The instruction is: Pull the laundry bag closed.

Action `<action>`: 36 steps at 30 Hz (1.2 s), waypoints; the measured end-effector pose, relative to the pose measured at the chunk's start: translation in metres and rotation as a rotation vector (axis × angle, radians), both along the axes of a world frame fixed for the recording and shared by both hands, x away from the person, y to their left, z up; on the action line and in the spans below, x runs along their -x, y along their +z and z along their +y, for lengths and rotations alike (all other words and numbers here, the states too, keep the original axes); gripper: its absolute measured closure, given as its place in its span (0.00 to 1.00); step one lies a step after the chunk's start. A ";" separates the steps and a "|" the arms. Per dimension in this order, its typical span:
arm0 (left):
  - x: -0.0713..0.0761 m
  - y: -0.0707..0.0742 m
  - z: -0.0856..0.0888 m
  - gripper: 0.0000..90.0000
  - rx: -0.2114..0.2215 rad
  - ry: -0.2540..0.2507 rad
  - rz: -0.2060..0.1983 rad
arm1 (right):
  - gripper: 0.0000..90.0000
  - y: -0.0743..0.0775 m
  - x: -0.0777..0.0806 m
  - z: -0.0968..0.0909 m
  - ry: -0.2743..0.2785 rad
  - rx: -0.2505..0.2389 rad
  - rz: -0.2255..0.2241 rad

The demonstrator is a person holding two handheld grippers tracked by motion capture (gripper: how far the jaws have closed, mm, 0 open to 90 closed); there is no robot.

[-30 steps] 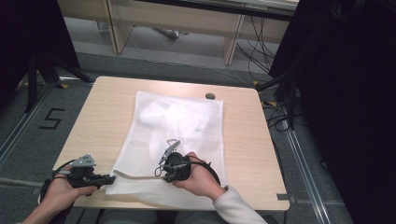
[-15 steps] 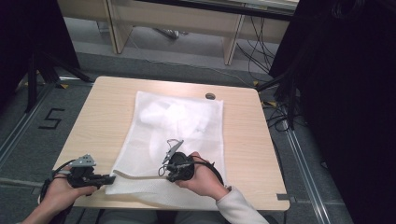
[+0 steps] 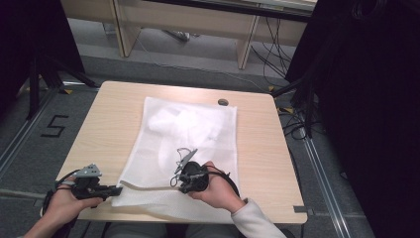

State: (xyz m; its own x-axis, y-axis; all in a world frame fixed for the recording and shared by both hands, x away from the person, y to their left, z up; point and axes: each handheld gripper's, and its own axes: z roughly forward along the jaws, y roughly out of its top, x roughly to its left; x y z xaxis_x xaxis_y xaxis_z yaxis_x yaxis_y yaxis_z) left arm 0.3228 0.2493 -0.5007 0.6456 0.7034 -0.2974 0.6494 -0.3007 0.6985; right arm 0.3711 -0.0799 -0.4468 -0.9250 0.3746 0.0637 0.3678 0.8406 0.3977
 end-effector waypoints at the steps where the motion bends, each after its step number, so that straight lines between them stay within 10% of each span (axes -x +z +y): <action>1: 0.000 0.000 0.000 0.96 0.000 0.000 0.000 | 0.91 0.000 0.000 0.000 -0.002 -0.004 0.002; 36: 0.000 -0.001 0.000 0.96 0.020 0.020 -0.013 | 0.91 0.003 0.000 -0.012 -0.014 -0.010 0.001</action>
State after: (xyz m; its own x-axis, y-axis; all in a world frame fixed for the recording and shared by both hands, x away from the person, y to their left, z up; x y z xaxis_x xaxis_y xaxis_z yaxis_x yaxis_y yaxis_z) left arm 0.3230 0.2489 -0.5016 0.6356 0.7100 -0.3030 0.6456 -0.2737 0.7129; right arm 0.3711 -0.0920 -0.4441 -0.9197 0.3865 0.0688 0.3797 0.8314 0.4058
